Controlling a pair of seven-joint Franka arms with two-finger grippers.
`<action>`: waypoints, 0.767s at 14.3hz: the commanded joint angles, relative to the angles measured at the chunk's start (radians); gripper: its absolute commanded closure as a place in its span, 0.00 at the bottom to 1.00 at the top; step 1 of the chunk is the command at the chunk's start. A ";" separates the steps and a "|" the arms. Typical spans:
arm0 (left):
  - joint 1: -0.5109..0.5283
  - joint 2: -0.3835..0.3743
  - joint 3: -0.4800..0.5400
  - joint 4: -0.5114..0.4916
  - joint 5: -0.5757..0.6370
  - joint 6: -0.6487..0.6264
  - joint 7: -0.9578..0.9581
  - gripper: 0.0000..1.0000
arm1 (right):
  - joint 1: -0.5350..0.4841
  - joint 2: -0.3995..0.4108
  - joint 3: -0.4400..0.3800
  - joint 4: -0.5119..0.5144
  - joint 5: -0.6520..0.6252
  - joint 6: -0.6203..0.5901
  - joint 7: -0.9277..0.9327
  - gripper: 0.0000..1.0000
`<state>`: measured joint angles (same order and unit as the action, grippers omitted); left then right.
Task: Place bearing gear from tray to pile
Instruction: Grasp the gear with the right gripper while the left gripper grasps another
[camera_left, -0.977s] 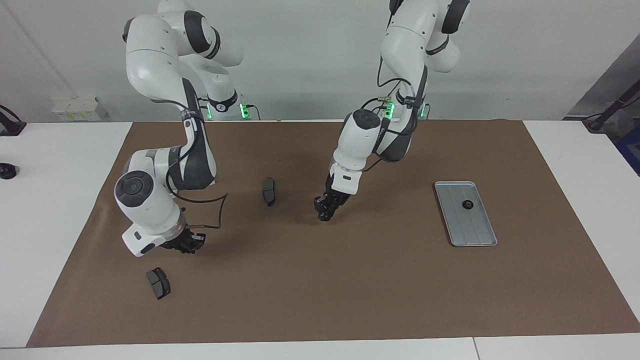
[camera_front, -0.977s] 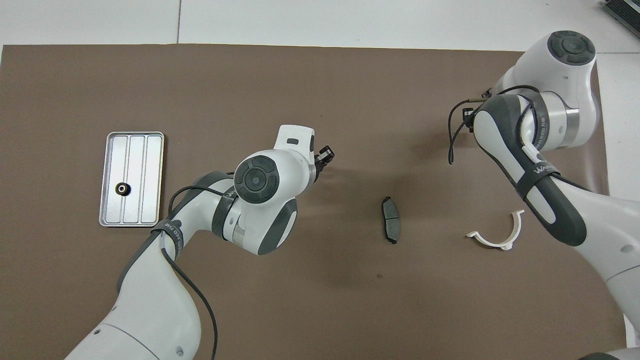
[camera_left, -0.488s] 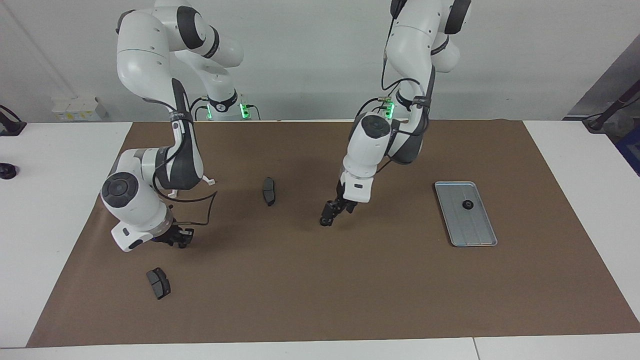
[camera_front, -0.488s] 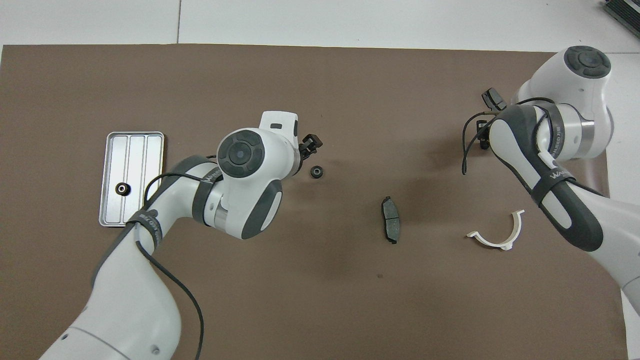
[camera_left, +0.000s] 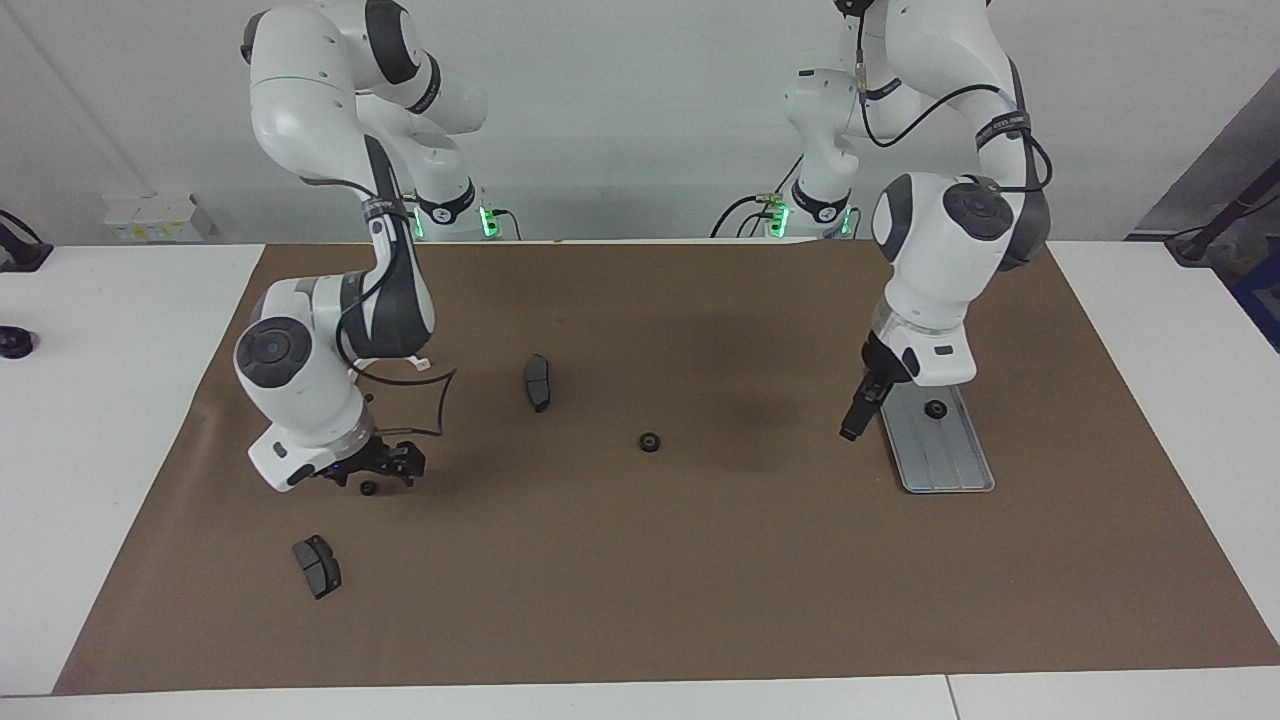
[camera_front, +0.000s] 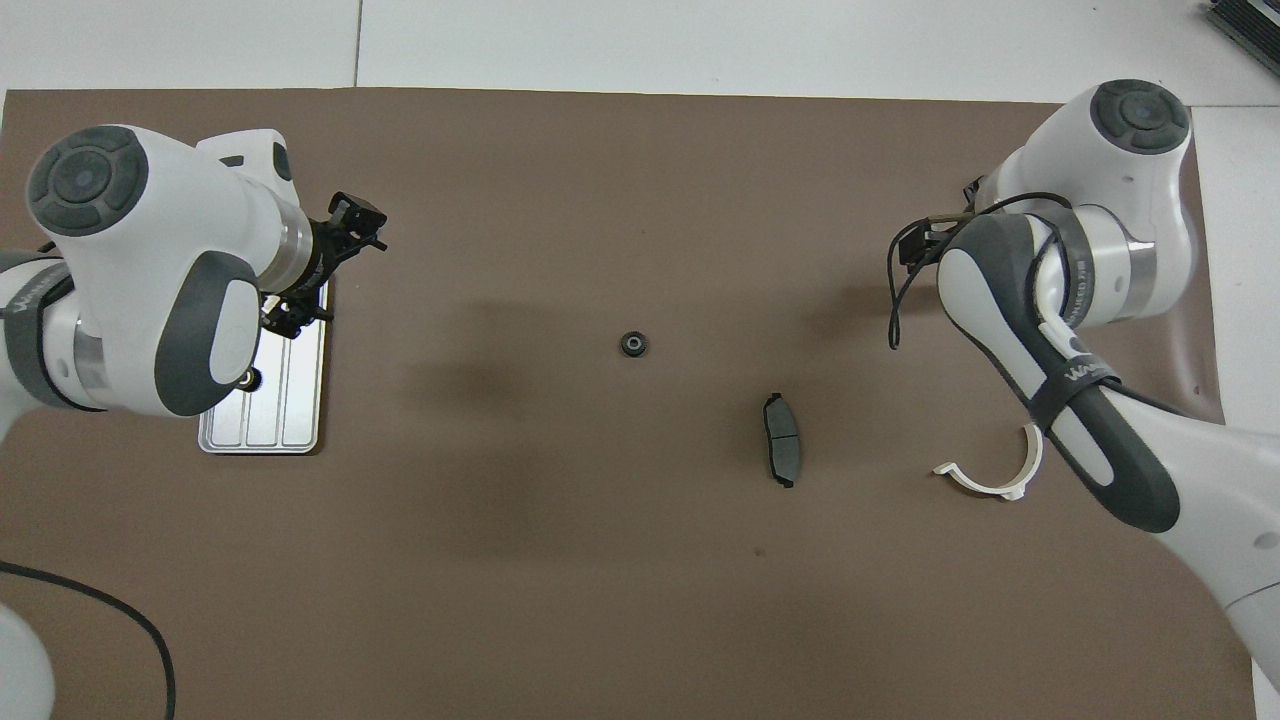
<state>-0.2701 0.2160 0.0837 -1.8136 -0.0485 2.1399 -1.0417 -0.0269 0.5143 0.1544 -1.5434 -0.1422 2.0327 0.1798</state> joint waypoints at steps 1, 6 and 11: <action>0.107 -0.027 -0.013 -0.071 0.026 0.020 0.168 0.00 | 0.138 -0.030 -0.001 -0.043 -0.005 0.099 0.172 0.00; 0.232 -0.063 -0.012 -0.283 0.026 0.251 0.449 0.00 | 0.356 -0.005 0.001 -0.047 0.004 0.216 0.360 0.00; 0.262 -0.067 -0.013 -0.394 0.026 0.331 0.523 0.23 | 0.464 0.044 -0.001 -0.084 0.004 0.288 0.480 0.00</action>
<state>-0.0194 0.1924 0.0829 -2.1182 -0.0347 2.4058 -0.5369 0.4327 0.5581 0.1575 -1.5996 -0.1414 2.2923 0.6371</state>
